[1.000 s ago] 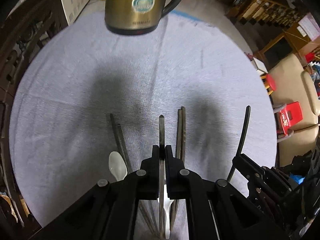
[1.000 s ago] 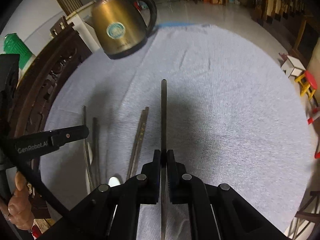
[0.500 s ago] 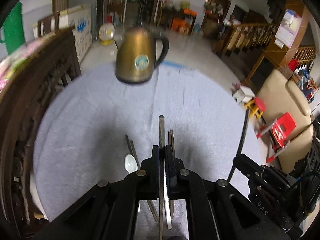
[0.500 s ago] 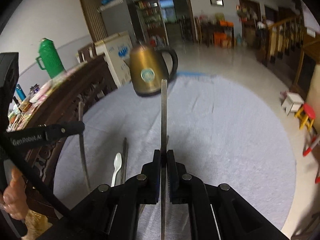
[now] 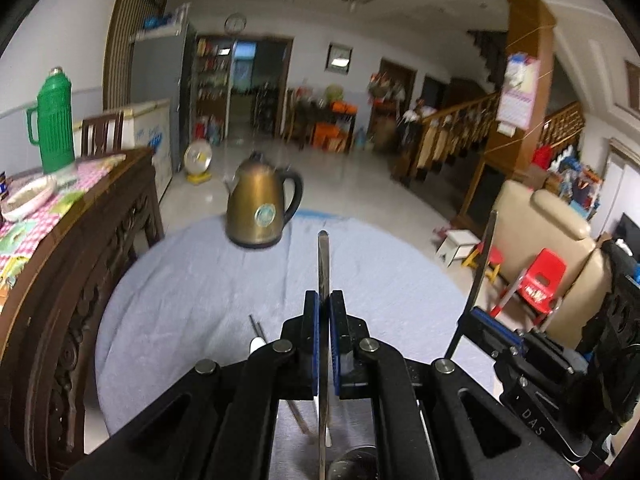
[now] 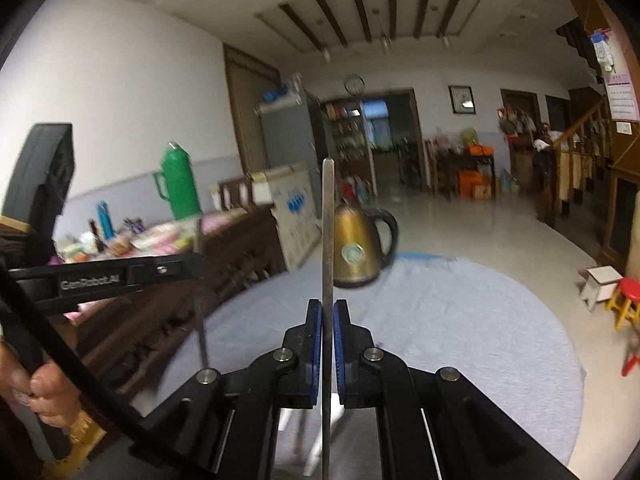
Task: Organize utensils
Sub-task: 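Lift both held chopsticks and carry them over the grey holder cup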
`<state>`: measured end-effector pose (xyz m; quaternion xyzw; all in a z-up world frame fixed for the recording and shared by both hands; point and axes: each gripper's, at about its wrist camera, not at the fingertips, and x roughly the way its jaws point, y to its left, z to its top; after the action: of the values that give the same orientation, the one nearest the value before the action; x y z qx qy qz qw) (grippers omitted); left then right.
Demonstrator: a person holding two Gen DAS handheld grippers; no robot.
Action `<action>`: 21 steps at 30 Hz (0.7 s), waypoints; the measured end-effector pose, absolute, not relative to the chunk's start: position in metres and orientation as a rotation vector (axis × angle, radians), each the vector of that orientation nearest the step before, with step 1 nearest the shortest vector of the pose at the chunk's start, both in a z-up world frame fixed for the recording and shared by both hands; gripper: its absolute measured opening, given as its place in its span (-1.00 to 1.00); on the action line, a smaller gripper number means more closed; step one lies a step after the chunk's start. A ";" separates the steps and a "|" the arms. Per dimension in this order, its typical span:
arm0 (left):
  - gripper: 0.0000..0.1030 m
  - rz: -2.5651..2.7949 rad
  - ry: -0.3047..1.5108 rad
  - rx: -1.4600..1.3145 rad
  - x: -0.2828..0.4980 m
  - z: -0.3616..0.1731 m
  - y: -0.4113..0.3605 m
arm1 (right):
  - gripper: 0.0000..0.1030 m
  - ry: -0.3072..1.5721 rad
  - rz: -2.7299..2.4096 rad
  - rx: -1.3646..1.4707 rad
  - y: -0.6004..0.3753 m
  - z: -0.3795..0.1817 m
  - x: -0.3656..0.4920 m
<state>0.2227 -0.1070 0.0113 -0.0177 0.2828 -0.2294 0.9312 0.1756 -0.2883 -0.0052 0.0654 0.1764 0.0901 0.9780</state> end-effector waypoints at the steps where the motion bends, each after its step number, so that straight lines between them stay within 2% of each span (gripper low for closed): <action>1: -0.90 -0.474 0.564 -0.037 0.216 0.014 -0.106 | -0.88 0.341 0.189 0.136 -0.287 -0.004 0.170; 11: -0.90 -0.525 0.365 -0.042 0.157 0.020 -0.099 | -0.88 0.238 0.253 0.212 -0.274 -0.004 0.125; 21: -0.90 -0.518 0.307 -0.091 0.153 -0.022 -0.097 | -0.87 0.259 0.226 0.187 -0.264 -0.042 0.127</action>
<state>0.1526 -0.0974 -0.0218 -0.0446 0.1511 -0.2551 0.9540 0.1272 -0.2640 -0.0423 0.0930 0.1288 0.1124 0.9809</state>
